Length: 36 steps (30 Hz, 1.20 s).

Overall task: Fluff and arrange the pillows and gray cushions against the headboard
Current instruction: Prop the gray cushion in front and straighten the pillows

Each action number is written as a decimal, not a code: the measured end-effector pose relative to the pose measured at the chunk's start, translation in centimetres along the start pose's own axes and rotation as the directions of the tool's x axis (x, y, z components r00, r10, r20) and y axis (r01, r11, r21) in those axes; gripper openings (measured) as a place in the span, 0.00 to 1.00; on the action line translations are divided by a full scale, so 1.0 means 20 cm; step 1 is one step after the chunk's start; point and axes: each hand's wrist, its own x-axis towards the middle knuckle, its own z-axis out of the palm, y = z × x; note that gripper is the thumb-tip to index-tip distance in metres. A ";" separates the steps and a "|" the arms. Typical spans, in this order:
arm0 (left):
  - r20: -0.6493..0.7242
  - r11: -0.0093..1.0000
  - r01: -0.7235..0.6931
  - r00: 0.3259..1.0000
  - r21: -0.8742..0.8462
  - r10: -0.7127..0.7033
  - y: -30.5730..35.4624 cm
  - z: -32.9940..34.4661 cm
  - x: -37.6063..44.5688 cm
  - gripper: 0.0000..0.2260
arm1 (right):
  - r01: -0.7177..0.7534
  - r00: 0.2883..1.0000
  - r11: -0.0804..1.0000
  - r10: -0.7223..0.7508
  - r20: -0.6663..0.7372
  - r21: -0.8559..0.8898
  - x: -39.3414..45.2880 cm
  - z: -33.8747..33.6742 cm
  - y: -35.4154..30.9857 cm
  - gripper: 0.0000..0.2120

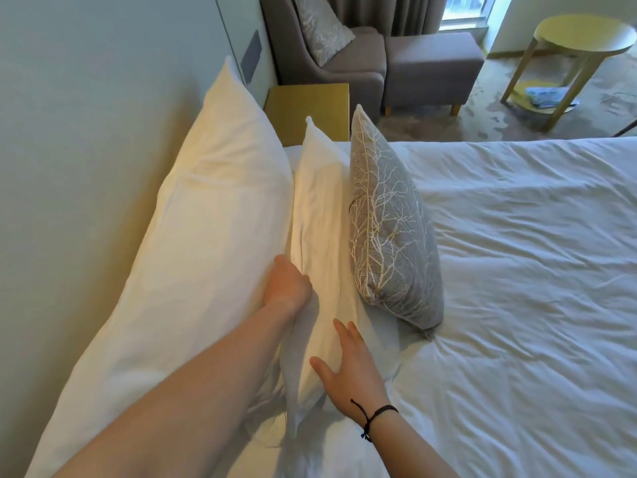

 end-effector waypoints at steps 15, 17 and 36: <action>-0.210 0.977 -0.205 0.959 -0.061 0.188 0.03 -0.20 -0.13 0.18 | -0.155 0.985 0.949 0.169 -0.029 0.275 0.12 -0.05 -0.07 0.44; -0.237 0.971 -0.223 0.951 -0.089 0.197 0.02 -0.21 -0.18 0.18 | -0.148 0.986 0.954 0.162 -0.033 0.262 0.09 -0.03 -0.09 0.46; 0.054 0.990 -0.116 0.991 -0.078 0.121 -0.50 -0.20 -0.68 0.18 | 0.153 0.987 0.967 -0.142 0.070 -0.205 0.02 0.03 -0.28 0.24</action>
